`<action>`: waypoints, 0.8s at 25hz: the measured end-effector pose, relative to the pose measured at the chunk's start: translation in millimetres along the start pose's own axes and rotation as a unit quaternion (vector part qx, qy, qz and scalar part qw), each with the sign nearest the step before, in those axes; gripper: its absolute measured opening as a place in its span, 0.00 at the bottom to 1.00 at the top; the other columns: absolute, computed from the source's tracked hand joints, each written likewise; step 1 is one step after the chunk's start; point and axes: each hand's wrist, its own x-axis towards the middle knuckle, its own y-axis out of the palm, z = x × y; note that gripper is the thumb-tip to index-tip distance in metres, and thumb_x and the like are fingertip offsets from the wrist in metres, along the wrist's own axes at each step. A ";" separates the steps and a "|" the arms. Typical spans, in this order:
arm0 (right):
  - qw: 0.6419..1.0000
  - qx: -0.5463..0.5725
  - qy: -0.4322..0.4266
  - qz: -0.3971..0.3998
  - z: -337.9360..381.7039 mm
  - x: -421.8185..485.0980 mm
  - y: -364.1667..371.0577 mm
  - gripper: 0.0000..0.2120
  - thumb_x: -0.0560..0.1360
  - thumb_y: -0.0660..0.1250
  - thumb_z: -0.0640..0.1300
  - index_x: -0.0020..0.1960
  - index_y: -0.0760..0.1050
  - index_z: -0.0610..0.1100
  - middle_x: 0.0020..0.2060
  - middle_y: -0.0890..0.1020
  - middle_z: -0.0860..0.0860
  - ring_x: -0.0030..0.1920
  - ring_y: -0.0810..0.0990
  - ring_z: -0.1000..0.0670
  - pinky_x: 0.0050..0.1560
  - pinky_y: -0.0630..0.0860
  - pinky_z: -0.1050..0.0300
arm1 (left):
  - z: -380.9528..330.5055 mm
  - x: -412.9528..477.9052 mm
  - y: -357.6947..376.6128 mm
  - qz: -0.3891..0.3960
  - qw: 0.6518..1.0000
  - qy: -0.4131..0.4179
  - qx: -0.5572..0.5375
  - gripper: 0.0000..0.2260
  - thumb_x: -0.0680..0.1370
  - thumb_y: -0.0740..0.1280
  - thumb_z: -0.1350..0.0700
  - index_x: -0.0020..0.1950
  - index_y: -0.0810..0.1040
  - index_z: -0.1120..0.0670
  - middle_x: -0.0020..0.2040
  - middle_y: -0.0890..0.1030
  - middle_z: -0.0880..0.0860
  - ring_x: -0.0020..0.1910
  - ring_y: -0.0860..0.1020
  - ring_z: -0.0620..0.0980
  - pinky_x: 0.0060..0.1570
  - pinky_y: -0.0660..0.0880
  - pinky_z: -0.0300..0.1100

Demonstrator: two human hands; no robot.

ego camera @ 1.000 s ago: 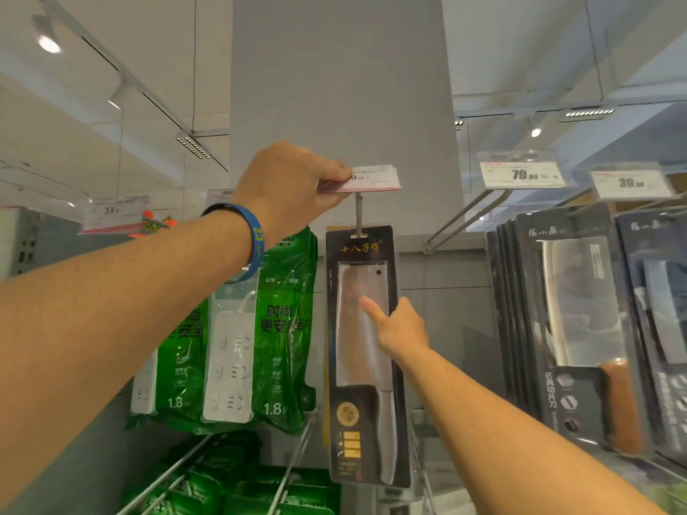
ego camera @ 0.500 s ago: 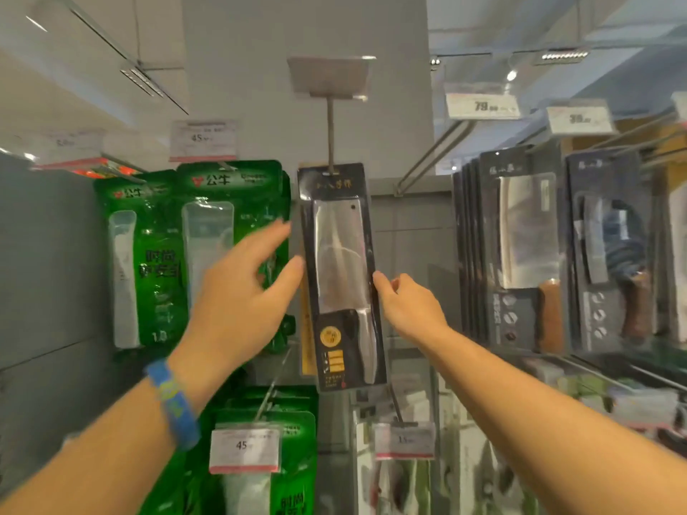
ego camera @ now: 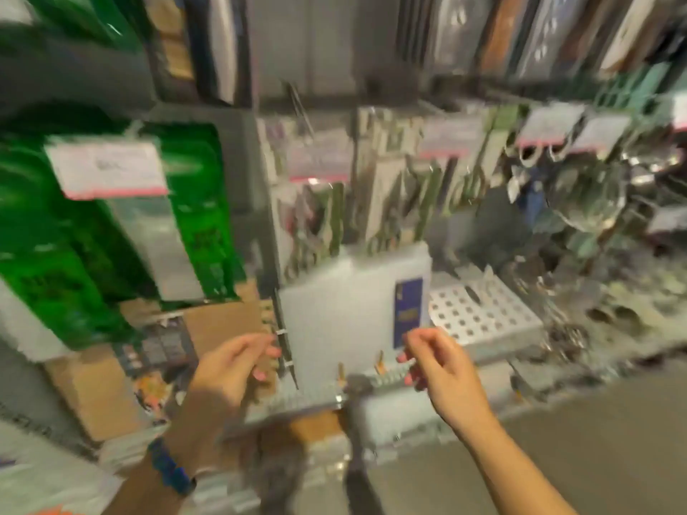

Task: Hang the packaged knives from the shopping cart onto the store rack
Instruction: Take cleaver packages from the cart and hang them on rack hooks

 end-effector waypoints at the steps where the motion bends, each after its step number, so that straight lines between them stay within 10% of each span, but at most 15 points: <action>1: 0.998 -0.014 0.056 -0.011 -33.1 -23.5 -11.7 0.07 0.82 0.64 0.42 0.49 0.78 0.41 0.36 0.83 0.46 0.28 0.78 0.51 0.28 0.72 0.64 | 32.1 -2.9 7.1 0.007 0.999 -0.049 0.017 0.12 0.82 0.63 0.60 0.43 0.82 0.57 0.30 0.81 0.50 0.23 0.72 0.45 0.23 0.67 0.35; 7: 0.942 -0.028 0.279 -0.185 -125.2 -153.4 -98.5 0.07 0.84 0.63 0.42 0.53 0.78 0.40 0.35 0.83 0.50 0.29 0.78 0.49 0.29 0.69 0.59 | 134.0 -18.5 86.9 0.155 0.975 -0.152 0.036 0.13 0.83 0.60 0.60 0.46 0.83 0.58 0.35 0.85 0.52 0.23 0.74 0.41 0.21 0.67 0.31; 20: 0.776 0.105 0.352 -0.513 -199.5 -419.5 -263.1 0.09 0.85 0.62 0.45 0.54 0.77 0.40 0.41 0.83 0.46 0.28 0.79 0.52 0.29 0.71 0.61 | 90.9 -213.6 405.2 0.563 0.811 -0.090 0.131 0.11 0.81 0.58 0.67 0.51 0.79 0.68 0.40 0.80 0.63 0.25 0.77 0.42 0.21 0.67 0.31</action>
